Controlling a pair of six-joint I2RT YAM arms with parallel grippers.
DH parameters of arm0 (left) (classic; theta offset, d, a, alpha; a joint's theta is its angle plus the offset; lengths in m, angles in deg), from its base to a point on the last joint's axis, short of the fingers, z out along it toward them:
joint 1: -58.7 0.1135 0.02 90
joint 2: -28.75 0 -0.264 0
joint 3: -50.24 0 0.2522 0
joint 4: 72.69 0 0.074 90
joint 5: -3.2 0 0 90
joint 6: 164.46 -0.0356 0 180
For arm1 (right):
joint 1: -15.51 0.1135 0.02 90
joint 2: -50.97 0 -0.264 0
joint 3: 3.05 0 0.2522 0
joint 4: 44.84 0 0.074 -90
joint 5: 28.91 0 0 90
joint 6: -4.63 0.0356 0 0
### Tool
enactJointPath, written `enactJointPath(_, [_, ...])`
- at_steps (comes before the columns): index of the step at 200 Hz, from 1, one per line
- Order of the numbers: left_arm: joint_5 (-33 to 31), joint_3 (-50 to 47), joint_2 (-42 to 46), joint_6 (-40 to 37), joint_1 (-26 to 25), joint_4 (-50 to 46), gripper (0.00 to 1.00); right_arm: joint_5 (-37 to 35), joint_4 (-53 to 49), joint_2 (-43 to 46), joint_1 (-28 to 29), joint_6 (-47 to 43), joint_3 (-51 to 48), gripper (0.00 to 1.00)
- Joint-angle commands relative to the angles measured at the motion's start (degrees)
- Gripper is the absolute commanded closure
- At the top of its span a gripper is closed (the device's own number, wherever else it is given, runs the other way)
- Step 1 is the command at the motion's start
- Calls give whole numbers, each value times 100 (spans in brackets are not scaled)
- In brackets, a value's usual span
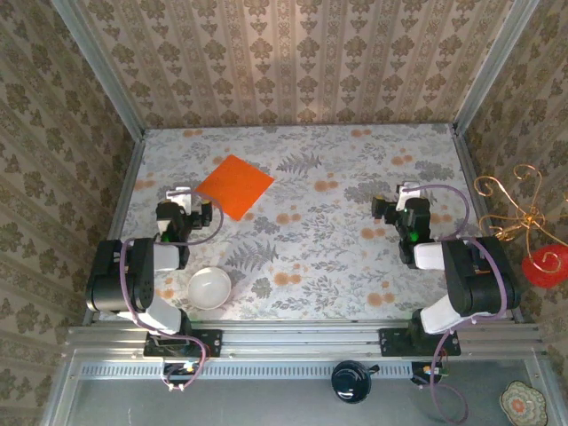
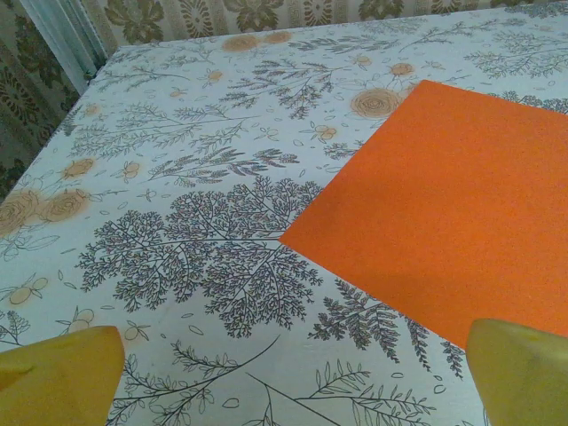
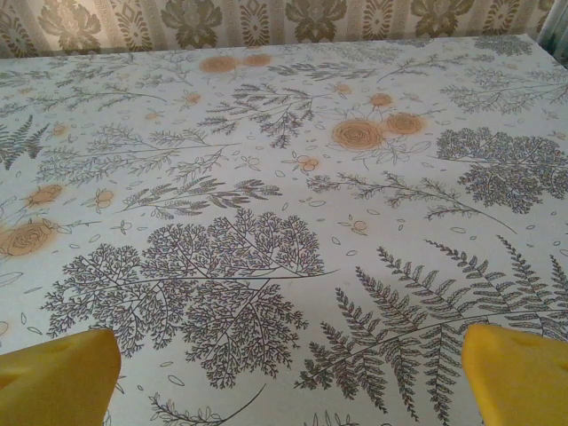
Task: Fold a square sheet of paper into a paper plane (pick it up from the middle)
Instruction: Move the square sheet of paper to the center of the table.
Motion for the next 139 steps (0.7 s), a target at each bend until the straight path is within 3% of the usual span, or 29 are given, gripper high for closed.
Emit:
enactJointPath(1, [105, 94, -26, -81, 47, 69, 0, 37, -4, -23, 32, -90, 112, 0])
enactJointPath(139, [174, 104, -23, -48, 86, 52, 0, 75, -66, -41, 6, -81, 147, 0])
